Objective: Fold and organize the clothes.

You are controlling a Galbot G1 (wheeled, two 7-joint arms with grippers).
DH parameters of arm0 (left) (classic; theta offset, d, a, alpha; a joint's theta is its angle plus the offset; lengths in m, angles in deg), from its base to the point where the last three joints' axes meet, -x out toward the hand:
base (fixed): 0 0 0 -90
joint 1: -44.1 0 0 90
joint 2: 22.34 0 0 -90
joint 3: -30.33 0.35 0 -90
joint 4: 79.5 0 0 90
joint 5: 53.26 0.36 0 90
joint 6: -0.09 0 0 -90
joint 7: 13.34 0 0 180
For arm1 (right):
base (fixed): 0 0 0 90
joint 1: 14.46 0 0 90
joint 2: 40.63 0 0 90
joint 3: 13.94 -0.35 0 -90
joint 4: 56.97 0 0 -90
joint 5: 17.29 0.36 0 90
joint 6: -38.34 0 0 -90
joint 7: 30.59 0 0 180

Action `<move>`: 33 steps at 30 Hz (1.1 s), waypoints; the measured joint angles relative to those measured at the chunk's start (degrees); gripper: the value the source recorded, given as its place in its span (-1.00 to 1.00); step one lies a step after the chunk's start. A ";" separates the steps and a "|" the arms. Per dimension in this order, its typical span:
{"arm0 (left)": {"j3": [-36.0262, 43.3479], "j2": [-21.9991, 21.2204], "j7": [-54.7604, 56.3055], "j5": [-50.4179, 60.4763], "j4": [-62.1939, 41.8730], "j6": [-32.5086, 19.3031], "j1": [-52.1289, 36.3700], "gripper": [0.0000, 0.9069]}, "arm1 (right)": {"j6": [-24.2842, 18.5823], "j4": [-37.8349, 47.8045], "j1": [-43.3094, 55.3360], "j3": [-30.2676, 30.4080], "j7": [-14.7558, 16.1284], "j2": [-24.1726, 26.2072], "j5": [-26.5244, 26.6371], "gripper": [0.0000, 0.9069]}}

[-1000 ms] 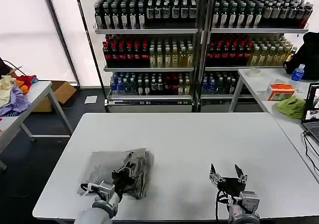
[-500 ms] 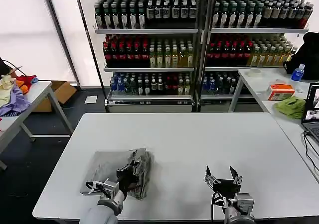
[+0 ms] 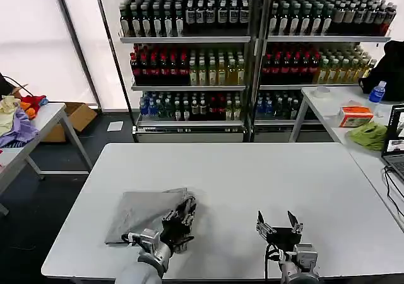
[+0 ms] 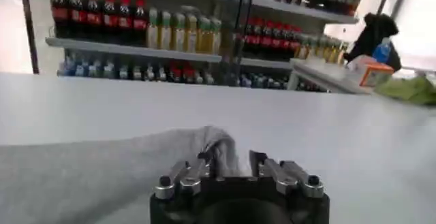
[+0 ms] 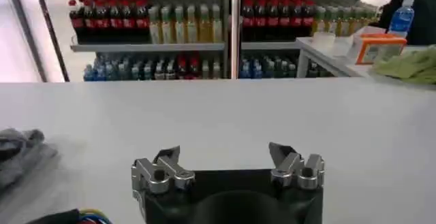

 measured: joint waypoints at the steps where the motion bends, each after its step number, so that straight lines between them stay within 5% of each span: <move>1: -0.04 -0.01 0.24 -1.27 0.23 0.12 0.11 1.00 | -0.12 0.14 0.06 -0.06 0.01 0.11 0.10 1.00; 13: -5.86 2.31 4.23 -15.41 7.83 1.14 -0.27 1.00 | 0.21 1.56 1.99 1.59 0.00 1.22 0.76 1.00; 33: -18.12 5.77 3.60 -8.39 3.73 0.13 3.21 1.00 | 0.59 2.91 5.85 3.16 -0.23 3.34 2.75 1.00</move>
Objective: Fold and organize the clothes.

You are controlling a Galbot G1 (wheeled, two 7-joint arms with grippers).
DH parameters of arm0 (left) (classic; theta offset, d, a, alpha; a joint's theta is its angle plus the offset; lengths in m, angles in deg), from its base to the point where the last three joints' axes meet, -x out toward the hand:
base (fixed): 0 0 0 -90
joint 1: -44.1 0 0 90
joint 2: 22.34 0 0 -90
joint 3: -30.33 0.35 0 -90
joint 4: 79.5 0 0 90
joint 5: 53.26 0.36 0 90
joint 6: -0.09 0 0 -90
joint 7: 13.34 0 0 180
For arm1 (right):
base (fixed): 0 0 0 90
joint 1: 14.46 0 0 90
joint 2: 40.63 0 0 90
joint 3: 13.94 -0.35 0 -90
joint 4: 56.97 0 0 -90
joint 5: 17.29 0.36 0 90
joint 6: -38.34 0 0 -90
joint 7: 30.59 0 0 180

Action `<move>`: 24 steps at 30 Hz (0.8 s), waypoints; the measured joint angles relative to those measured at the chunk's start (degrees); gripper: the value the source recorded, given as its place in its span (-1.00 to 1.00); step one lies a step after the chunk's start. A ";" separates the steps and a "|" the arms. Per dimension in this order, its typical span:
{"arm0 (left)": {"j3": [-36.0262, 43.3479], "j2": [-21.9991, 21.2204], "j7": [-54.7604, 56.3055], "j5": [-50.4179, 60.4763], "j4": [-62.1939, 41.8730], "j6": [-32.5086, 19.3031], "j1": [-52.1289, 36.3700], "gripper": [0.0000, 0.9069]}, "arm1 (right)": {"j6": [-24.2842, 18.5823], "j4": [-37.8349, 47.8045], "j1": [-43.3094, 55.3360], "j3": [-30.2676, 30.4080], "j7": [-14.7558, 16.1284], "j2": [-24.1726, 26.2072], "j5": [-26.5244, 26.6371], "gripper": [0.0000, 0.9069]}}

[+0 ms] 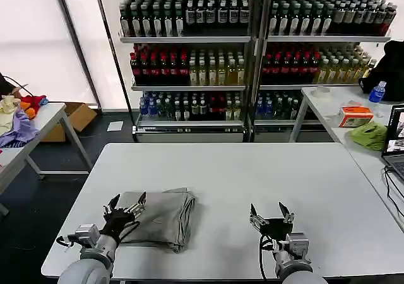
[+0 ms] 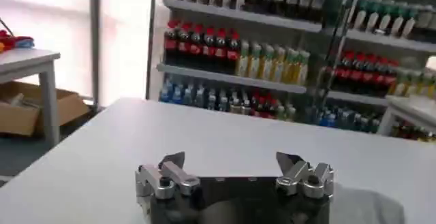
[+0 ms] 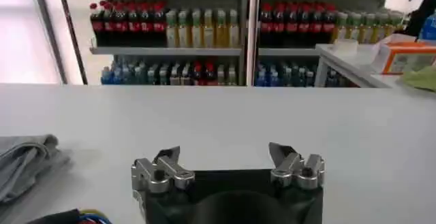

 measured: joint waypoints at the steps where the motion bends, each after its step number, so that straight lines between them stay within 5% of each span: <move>1: -0.14 0.00 -0.14 0.24 -0.47 -0.03 0.02 1.00 | -0.01 0.00 -0.01 -0.03 0.00 0.03 0.01 1.00; 16: -2.57 1.08 -1.86 2.05 -7.18 -1.12 -0.48 1.00 | -0.39 0.29 -0.67 0.12 0.26 -0.24 -0.22 1.00; 20: -2.80 1.15 -2.05 1.69 -8.40 -1.05 -0.31 0.51 | -0.37 0.26 -0.70 0.16 0.27 -0.27 -0.24 1.00; 23: -2.85 1.22 -2.29 1.17 -9.16 -0.76 -0.23 -0.56 | -0.36 0.25 -0.72 0.12 0.27 -0.21 -0.24 1.00; 24: -2.85 1.23 -2.41 0.97 -9.26 -0.62 -0.19 -0.73 | -0.35 0.26 -0.71 0.09 0.26 -0.19 -0.25 1.00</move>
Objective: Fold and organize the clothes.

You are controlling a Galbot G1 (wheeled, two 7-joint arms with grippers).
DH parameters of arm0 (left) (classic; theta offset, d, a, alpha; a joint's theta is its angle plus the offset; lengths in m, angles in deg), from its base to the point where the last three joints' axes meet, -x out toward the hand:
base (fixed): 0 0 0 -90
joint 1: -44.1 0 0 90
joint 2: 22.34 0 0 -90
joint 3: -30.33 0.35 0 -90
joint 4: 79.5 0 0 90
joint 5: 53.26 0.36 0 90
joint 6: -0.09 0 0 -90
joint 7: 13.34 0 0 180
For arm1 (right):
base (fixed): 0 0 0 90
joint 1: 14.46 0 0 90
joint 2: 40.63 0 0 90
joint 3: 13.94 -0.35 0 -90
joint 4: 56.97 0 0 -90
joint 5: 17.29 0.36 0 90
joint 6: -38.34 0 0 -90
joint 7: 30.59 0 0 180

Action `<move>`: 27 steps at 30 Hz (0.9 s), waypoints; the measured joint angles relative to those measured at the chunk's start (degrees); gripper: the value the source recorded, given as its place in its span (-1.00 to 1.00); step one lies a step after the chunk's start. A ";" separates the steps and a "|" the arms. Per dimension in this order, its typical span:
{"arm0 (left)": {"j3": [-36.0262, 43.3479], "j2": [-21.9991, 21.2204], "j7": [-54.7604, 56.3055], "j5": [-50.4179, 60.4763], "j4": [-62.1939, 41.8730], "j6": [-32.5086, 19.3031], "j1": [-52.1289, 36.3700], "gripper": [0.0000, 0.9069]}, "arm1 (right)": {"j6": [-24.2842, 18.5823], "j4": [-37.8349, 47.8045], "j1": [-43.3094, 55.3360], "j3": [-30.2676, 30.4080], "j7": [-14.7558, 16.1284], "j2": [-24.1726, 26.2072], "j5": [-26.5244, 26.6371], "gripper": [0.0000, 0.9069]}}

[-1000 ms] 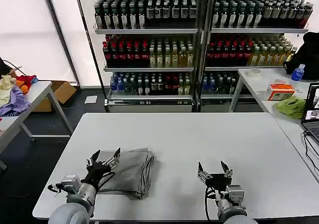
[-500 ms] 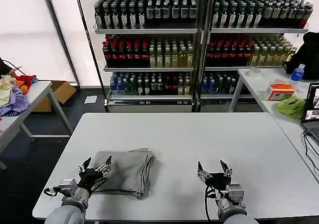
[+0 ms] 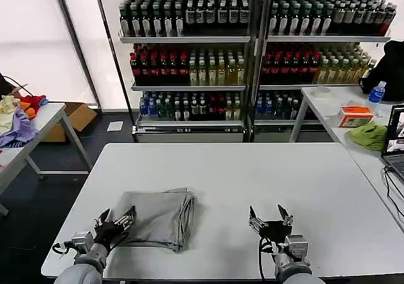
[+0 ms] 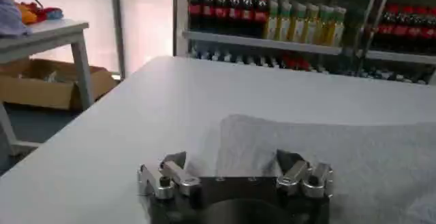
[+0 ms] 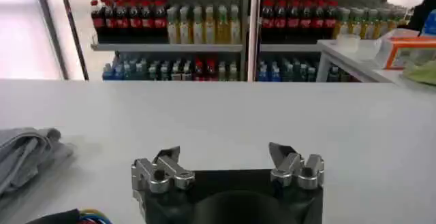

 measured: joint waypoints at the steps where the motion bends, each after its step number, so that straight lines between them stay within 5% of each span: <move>1: 0.01 -0.03 -0.16 -0.26 -0.02 0.15 0.04 -0.96 | 0.01 0.00 0.01 -0.02 0.00 0.01 0.00 1.00; 27: -3.27 1.10 -1.67 -2.34 1.14 1.70 0.41 -1.00 | -0.14 1.79 1.59 -0.33 -0.06 0.65 0.91 1.00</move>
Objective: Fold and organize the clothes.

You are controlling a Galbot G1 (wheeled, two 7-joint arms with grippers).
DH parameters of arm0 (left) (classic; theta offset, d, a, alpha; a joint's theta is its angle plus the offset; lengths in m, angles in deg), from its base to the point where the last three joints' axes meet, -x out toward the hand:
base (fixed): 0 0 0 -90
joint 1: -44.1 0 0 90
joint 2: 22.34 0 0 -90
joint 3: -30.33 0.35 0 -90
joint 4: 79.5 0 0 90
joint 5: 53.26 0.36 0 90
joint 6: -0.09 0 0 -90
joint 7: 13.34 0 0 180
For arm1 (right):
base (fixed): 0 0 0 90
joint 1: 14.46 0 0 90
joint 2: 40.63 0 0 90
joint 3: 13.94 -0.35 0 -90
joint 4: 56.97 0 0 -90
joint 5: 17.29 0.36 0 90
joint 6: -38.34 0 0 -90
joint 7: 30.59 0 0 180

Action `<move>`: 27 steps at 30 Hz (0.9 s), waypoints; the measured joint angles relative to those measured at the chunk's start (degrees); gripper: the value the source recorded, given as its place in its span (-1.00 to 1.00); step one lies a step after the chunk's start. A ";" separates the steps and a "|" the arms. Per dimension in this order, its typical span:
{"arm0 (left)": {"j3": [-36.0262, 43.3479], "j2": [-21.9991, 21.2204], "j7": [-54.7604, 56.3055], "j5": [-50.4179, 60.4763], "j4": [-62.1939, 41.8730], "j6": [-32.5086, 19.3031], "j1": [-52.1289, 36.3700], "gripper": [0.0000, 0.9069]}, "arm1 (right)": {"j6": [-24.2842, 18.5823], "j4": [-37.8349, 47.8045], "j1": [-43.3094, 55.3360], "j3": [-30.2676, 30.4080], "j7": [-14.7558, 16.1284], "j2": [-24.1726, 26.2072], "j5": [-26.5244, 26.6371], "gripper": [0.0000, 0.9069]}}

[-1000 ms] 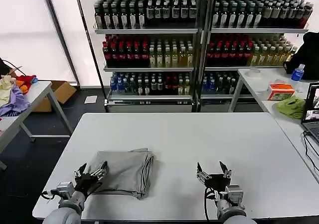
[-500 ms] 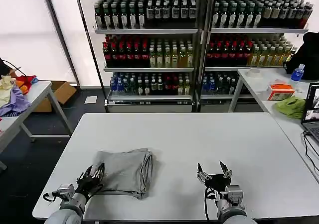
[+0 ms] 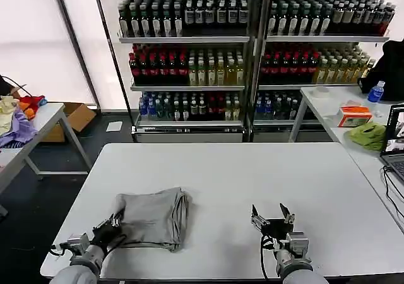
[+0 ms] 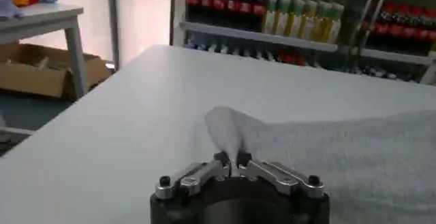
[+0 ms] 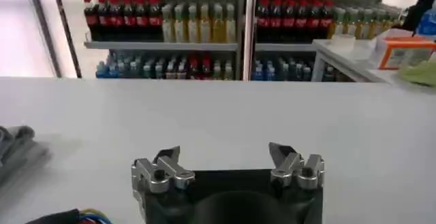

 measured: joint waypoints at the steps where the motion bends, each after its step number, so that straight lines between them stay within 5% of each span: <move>1: -0.90 0.58 -0.11 -0.26 0.31 0.16 -0.10 -1.00 | -0.02 0.12 0.10 0.08 0.00 -0.08 0.04 1.00; 15: -16.05 13.46 -2.32 -0.29 -0.24 0.53 -0.46 -1.00 | 0.22 0.68 1.09 1.06 -0.14 -0.83 0.15 1.00; 21: -15.98 12.81 -2.11 2.87 3.68 0.09 0.91 -1.00 | 0.34 0.12 0.51 0.43 -0.37 -0.76 0.05 1.00; 27: -7.87 8.30 0.15 5.63 10.76 0.76 2.49 -1.00 | 0.09 -0.64 -0.68 -0.61 -0.54 -0.93 -0.49 1.00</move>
